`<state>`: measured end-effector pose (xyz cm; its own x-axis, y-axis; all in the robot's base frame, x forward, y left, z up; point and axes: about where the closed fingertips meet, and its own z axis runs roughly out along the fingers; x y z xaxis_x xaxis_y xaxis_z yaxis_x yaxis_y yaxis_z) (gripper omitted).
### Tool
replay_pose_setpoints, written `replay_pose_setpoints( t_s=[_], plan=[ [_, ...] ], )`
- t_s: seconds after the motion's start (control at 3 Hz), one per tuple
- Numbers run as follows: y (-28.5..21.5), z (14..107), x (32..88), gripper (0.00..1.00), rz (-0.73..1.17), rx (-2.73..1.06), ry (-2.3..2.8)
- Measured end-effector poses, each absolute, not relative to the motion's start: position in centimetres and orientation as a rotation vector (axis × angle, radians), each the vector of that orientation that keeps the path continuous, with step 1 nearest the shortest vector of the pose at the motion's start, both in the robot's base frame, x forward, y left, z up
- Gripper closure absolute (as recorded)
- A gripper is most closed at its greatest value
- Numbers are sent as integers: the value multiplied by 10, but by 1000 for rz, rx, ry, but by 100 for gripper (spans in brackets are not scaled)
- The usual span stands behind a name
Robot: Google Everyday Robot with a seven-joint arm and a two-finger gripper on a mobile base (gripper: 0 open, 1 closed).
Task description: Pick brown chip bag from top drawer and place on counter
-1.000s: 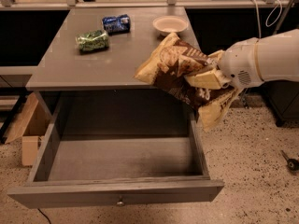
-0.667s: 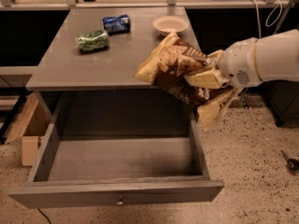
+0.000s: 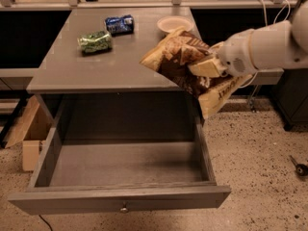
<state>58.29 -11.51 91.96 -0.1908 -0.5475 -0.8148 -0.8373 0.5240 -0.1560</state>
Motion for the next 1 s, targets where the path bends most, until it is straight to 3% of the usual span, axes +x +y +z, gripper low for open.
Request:
replay_pose_setpoints(
  t_s=[0.33,0.67,1.0],
  plan=[
    [-95,926,654,100,359,-1150,1911],
    [-79,929,689,100,340,-1166,1916],
    [-57,904,721,73,328,-1196,1970]
  ],
)
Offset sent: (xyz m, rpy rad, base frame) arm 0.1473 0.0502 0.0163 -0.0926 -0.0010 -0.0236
